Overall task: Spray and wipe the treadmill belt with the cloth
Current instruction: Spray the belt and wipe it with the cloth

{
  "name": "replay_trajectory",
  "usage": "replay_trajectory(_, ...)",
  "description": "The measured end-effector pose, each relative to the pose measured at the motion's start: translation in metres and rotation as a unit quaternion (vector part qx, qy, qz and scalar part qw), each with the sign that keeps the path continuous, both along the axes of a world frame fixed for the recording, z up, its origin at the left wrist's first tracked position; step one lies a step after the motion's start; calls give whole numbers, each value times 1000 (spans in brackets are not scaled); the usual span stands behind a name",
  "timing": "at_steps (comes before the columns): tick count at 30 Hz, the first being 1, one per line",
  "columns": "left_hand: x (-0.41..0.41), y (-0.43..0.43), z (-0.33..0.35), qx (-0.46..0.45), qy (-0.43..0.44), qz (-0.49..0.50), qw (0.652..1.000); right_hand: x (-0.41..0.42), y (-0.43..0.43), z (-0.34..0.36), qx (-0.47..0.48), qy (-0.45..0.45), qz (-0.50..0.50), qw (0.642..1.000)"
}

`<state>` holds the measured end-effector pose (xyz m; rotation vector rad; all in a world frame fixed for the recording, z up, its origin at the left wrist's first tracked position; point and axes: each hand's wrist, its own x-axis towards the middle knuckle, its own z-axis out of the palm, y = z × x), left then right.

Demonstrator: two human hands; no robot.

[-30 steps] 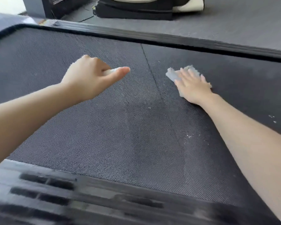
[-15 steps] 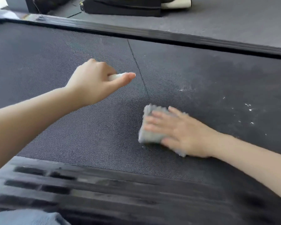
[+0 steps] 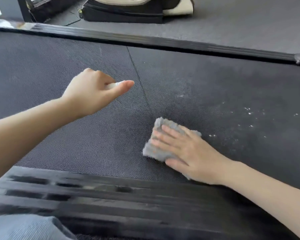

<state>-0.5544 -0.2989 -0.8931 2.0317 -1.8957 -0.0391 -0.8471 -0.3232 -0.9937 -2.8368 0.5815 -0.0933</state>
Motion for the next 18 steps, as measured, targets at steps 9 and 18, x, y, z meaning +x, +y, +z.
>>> replay_trajectory(9,-1,5,-5,-3,-18,-16,1000,-2,-105,-3,-35,47,-260,964)
replay_trajectory(18,-3,4,-7,-6,0,-19,1000,22,-10,7,-9,11,-87,996)
